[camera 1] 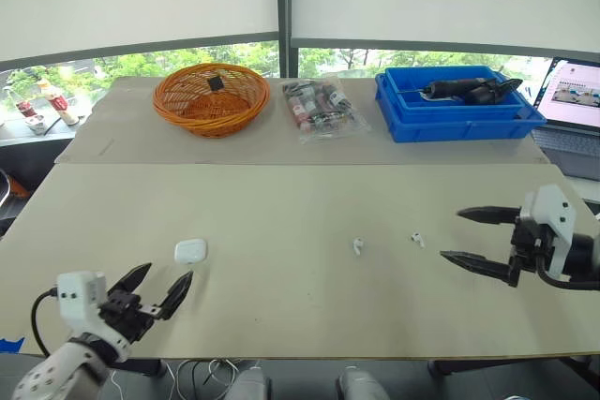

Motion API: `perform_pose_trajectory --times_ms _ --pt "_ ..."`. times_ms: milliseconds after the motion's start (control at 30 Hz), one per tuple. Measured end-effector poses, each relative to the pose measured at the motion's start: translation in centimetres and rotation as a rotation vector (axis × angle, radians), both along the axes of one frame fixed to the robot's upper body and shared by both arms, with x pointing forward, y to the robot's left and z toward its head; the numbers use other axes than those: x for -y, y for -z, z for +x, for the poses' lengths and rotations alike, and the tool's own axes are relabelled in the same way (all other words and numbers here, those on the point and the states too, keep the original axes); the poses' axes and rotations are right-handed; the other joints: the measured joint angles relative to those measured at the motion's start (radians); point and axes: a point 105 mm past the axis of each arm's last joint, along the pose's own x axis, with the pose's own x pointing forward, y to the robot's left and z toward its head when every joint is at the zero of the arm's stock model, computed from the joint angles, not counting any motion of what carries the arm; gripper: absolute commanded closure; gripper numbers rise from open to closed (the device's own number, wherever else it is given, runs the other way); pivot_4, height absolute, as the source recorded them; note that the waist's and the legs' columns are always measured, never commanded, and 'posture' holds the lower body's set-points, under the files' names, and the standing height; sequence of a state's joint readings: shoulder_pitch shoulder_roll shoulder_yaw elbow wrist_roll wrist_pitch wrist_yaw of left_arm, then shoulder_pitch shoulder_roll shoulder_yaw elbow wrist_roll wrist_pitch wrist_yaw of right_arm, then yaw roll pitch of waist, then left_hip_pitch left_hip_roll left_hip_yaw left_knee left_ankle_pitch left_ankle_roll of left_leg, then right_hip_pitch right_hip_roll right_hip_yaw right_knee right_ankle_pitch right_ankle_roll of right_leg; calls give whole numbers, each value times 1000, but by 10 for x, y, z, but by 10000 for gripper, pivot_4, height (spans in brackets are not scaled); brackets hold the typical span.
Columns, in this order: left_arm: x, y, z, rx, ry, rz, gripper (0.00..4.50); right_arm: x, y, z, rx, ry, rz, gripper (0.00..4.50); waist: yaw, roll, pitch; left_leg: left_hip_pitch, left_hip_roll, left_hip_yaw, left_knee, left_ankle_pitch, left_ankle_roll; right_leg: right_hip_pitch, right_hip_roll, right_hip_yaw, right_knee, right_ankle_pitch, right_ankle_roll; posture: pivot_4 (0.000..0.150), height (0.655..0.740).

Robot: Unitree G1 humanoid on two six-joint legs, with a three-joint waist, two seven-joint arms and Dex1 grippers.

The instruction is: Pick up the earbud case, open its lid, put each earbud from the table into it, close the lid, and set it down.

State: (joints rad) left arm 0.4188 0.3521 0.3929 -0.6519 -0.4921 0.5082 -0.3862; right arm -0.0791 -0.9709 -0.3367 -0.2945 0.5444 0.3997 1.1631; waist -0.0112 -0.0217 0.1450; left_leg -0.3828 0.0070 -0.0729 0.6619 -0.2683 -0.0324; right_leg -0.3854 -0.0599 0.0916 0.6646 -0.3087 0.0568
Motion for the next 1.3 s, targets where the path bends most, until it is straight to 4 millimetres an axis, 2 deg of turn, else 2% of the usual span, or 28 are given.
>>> perform_pose_trajectory --times_ms 67,167,333,700,1000,1300 --pt "13 3 10 14 -21 -1 0 -20 -9 -1 8 -85 14 438 1 0 0 -1 0 0 1 0 0 0 0 0 0 0 0 1500 7400" --pt "25 10 16 7 -38 18 0 -37 -12 -4 -14 -168 25 438 1 0 0 -1 0 0 1 0 0 -1 0 0 -1 0 0 1500 7400" --pt "21 21 19 -12 -105 51 0 -57 -14 -9 -50 -271 28 438 2 0 0 -1 0 0 1 0 0 -1 0 0 0 0 0 1500 7400" --pt "10 24 16 3 -228 48 0 -59 -16 -6 -68 -306 20 438 9 0 0 -1 0 0 1 0 0 -1 0 -1 0 0 0 1500 7400" --pt "10 26 37 -35 -207 77 0 -72 -25 -8 -43 -386 1 438 11 -1 0 -1 0 -1 2 0 0 -1 0 -1 0 0 0 1500 7400" --pt "12 30 43 -92 -211 81 0 -88 -29 -10 -36 -465 14 438 14 -1 0 -2 0 -1 2 0 0 -1 -1 -1 0 0 0 1500 7400"
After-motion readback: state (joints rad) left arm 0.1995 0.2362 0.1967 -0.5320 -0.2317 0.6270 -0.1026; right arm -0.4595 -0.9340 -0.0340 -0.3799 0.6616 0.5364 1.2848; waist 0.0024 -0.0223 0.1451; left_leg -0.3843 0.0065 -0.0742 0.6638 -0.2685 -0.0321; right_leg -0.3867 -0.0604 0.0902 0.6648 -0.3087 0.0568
